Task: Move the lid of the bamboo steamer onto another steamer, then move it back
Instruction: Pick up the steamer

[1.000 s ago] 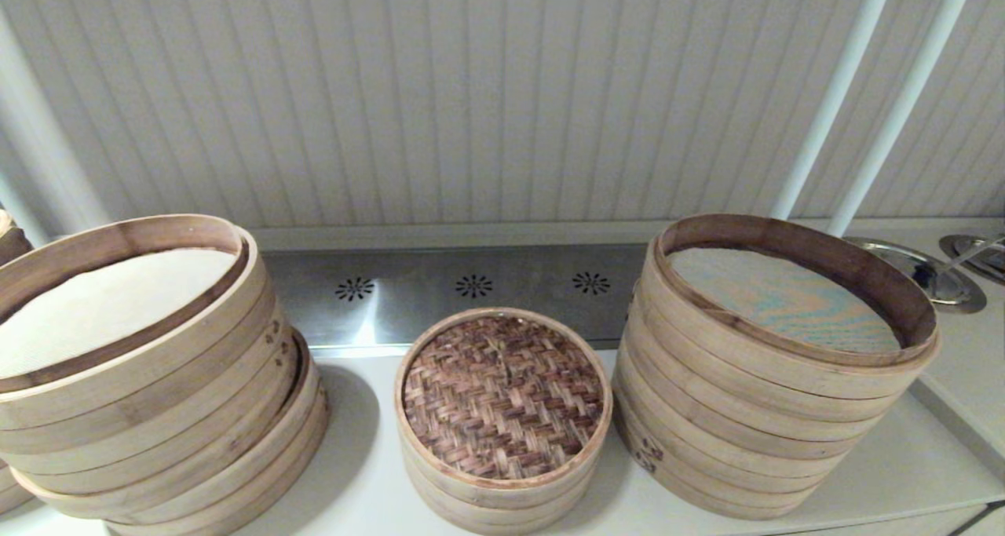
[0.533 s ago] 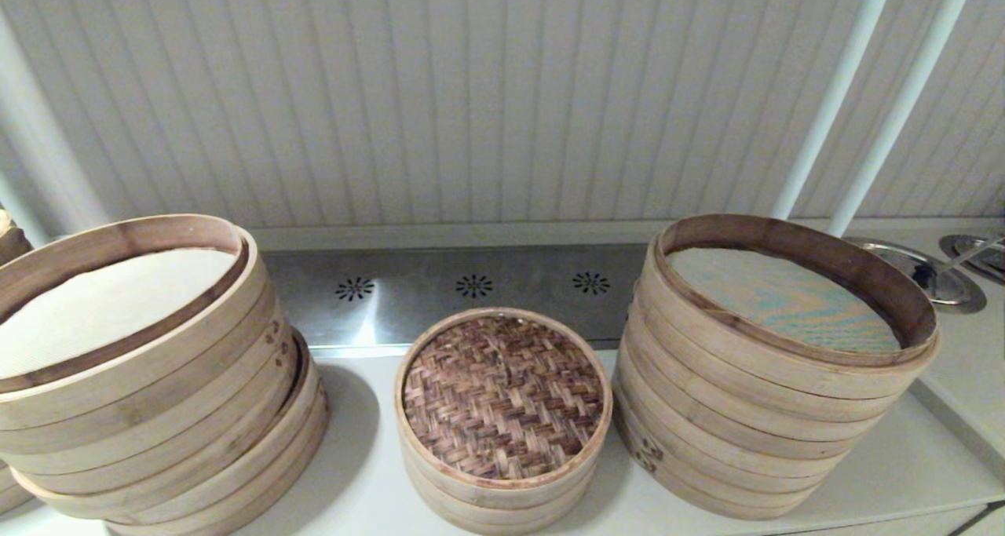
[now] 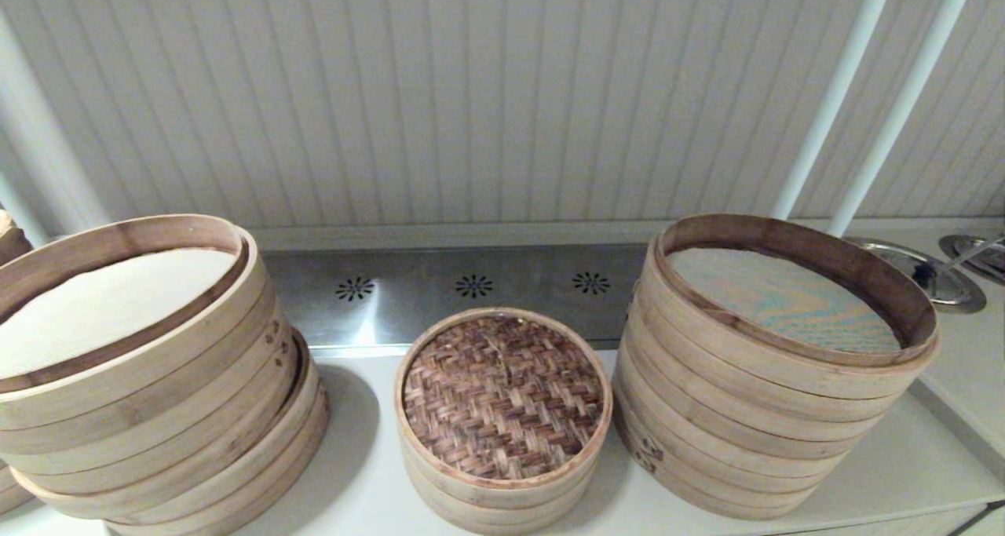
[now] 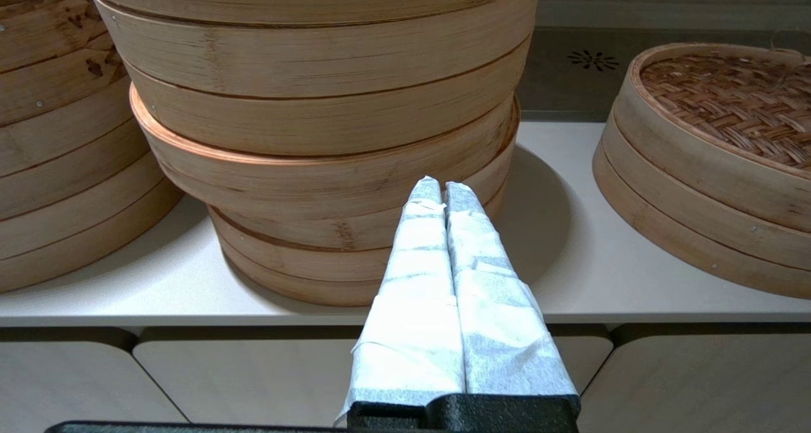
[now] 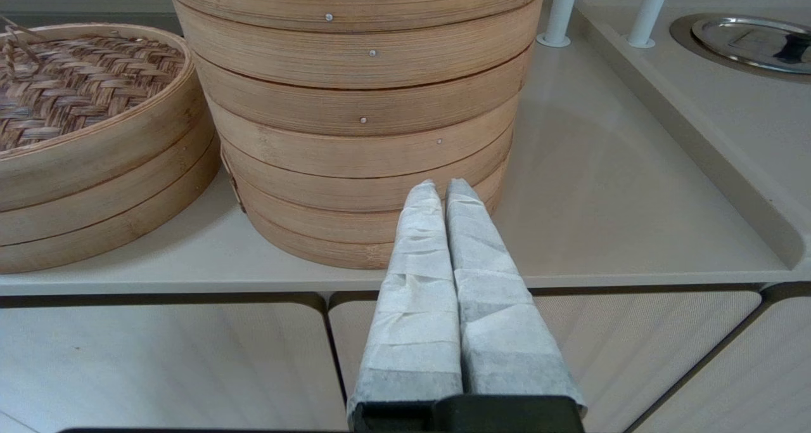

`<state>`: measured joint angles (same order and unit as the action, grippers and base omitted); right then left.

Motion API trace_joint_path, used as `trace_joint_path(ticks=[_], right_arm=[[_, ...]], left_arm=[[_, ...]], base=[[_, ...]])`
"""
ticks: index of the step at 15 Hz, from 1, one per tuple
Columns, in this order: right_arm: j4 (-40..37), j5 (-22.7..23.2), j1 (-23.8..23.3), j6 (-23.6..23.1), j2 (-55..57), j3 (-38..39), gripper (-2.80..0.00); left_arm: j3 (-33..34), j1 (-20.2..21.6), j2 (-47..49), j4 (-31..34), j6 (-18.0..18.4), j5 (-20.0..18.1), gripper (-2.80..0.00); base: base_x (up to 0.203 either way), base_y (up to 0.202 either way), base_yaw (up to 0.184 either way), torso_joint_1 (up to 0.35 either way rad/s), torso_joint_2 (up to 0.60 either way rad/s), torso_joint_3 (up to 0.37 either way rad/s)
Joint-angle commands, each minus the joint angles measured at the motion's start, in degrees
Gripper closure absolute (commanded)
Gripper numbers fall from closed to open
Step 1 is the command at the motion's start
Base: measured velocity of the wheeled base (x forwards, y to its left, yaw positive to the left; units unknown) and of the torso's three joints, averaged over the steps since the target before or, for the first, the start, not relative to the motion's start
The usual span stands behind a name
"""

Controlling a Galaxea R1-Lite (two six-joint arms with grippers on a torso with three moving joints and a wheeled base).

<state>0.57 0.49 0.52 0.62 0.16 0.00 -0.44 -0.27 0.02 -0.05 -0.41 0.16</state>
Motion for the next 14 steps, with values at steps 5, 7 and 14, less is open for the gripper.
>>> trace_joint_path(ticks=[5, 7, 14], right_arm=[[0.0, 0.0, 0.0, -0.1, 0.1, 0.0, 0.0], [0.0, 0.0, 0.0, 0.0, 0.0, 0.2, 0.0], [0.0, 0.0, 0.0, 0.2, 0.0, 0.2, 0.0]], left_arm=[[0.0, 0.0, 0.0, 0.0, 0.0, 0.0, 0.0], [0.0, 0.0, 0.0, 0.0, 0.0, 0.0, 0.0], [0.0, 0.0, 0.0, 0.0, 0.0, 0.0, 0.0]], base=[[0.0, 0.0, 0.0, 0.0, 0.0, 0.0], [0.0, 0.0, 0.0, 0.0, 0.0, 0.0], [0.0, 0.0, 0.0, 0.0, 0.0, 0.0]])
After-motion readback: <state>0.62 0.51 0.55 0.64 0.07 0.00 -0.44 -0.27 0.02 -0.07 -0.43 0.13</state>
